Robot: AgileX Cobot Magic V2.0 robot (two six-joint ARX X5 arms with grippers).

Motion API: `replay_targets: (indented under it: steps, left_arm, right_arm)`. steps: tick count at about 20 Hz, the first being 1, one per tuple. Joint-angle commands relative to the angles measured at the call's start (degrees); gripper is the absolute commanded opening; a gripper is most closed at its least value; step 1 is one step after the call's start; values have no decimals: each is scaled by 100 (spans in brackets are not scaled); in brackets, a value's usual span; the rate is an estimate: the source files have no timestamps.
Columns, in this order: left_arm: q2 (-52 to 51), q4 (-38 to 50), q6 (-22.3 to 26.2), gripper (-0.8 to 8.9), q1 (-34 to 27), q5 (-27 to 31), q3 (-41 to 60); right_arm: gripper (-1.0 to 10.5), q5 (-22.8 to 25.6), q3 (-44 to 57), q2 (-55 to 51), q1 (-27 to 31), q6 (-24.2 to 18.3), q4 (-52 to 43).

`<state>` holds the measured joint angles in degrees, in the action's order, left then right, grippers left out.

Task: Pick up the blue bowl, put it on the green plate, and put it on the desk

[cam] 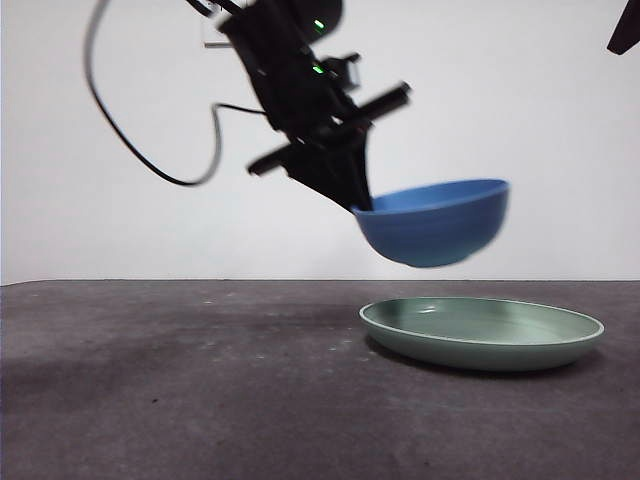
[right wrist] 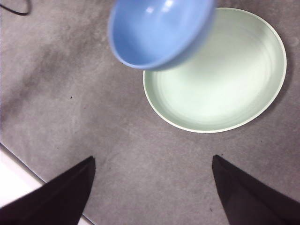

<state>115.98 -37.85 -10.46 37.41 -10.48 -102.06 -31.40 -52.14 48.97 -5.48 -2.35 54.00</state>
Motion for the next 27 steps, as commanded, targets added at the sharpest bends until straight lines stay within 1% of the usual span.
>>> replay_targets:
  steps: [1, 4, 6, 8, 11, 13, 16, 17, 20, 21, 24, 27]
  left_arm:
    - [546, -33, -81, 15, 170, 79, -562]
    - [1005, -186, -76, 15, 295, 175, -935]
    - [1178, -190, -76, 15, 354, 188, -1005]
    - [1259, -212, -76, 15, 383, 205, -1005]
    - [1290, -411, -28, 15, 387, 459, -1005]
    - [1290, -490, 76, 15, 387, 459, -1005]
    - [1290, -546, 76, 32, 389, 452, -1005]
    - [1290, -557, 76, 51, 402, 450, -1005]
    - [1290, -544, 76, 231, 424, 448, -1005]
    - [1290, -553, 76, 254, 424, 444, -1005]
    - [1235, -684, 74, 253, 422, 385, -1010]
    - [925, -769, 105, 253, 369, 385, -1010]
  right_arm:
    - [399, -2, -111, 31, -13, 68, -37]
    - [399, -2, -111, 31, -13, 68, -39]
    - [399, 17, -111, 31, -13, 68, -39]
    - [399, 39, -111, 31, -13, 68, -39]
    - [399, 39, -111, 31, -13, 66, -46]
    - [399, 39, -111, 31, -13, 66, -46]
    - [399, 37, -111, 31, -13, 66, -44]
    - [399, 37, -111, 31, -13, 68, -39]
    - [399, 37, -111, 31, -13, 68, -39]
    - [399, 37, -111, 31, -13, 66, -39]
    - [399, 37, -111, 31, -13, 66, -39]
    - [399, 39, -111, 31, -13, 66, -46]
